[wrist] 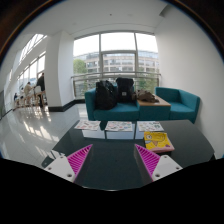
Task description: Fold towel
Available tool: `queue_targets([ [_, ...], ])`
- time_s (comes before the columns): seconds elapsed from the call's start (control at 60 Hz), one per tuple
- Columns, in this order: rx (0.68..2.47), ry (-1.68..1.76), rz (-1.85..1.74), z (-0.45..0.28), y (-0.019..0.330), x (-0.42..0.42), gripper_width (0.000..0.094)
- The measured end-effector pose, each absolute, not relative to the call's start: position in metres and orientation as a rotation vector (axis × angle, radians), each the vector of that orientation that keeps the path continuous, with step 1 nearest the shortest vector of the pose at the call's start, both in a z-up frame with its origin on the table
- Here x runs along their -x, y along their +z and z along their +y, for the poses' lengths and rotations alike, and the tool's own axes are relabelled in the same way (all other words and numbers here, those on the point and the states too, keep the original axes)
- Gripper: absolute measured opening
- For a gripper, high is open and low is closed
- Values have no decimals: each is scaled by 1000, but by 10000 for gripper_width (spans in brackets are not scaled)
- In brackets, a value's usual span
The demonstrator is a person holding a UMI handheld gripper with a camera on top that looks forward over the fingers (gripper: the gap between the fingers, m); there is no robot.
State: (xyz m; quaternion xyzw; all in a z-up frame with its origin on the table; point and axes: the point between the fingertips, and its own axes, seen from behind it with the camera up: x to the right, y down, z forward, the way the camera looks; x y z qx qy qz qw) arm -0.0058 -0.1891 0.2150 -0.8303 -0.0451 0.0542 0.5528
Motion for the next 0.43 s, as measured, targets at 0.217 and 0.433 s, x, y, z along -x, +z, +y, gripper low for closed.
queue_targets([
  [0.217,1937,110,-122,-198,227,12,826],
  [0.433,1928,101,-104,-195,228,9,827],
])
